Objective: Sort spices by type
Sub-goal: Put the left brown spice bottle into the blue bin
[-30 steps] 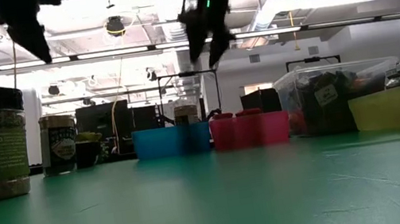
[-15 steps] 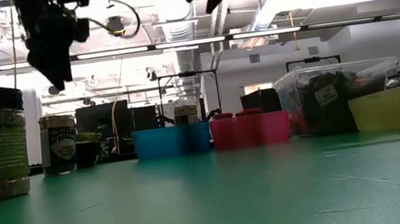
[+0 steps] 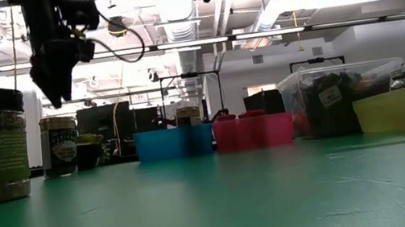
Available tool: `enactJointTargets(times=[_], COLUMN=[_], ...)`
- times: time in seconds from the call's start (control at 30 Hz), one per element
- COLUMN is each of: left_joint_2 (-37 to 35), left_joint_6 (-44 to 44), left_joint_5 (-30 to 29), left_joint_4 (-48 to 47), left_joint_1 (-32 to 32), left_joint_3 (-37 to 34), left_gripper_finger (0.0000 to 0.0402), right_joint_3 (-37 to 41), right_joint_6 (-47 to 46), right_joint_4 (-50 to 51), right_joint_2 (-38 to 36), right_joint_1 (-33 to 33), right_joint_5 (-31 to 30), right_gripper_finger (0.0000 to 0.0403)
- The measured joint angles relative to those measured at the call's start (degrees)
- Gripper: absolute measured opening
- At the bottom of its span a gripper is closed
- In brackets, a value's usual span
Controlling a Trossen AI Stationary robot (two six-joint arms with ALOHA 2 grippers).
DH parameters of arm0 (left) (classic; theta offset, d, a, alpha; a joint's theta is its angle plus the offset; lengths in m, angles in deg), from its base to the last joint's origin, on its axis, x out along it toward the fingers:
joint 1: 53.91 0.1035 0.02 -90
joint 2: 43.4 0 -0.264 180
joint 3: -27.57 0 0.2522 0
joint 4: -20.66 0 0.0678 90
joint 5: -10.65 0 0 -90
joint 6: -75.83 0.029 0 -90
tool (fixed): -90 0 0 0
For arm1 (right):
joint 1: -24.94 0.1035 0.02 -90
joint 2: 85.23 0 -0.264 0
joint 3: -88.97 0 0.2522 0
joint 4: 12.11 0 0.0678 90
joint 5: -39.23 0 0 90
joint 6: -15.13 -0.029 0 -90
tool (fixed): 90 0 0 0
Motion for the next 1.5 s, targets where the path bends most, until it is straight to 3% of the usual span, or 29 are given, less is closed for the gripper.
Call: enactJointTargets(times=[0.5,0.7,0.93,1.2,1.3,1.5], left_joint_2=[-0.1,-0.1,-0.1,0.0,0.0,1.5], left_joint_6=[-1.3,-2.1,-4.4,-4.7,-4.6,-4.4], left_joint_5=[4.6,4.6,4.7,10.9,14.0,14.8], left_joint_4=[11.1,13.5,18.6,16.7,16.4,16.3], left_joint_1=[2.9,2.9,2.9,2.9,2.6,0.6], left_joint_3=[-12.9,-14.5,-14.5,-12.3,-9.0,-0.2], left_gripper_finger=[0.0395,0.0355,0.0271,0.0268,0.0268,0.0268], right_joint_3=[0.0,0.0,0.0,0.0,0.0,0.0], right_joint_6=[-2.9,-3.5,-5.2,-6.5,-8.5,-11.1], right_joint_4=[0.0,0.0,0.0,0.6,3.3,10.2], right_joint_2=[0.0,0.0,0.0,0.0,0.0,0.0], right_joint_1=[1.9,2.2,2.3,3.1,3.1,5.0], right_joint_5=[-2.4,-2.8,-2.8,-2.8,-2.8,-2.8], right_gripper_finger=[0.0383,0.0383,0.0383,0.0383,0.0383,0.0381])
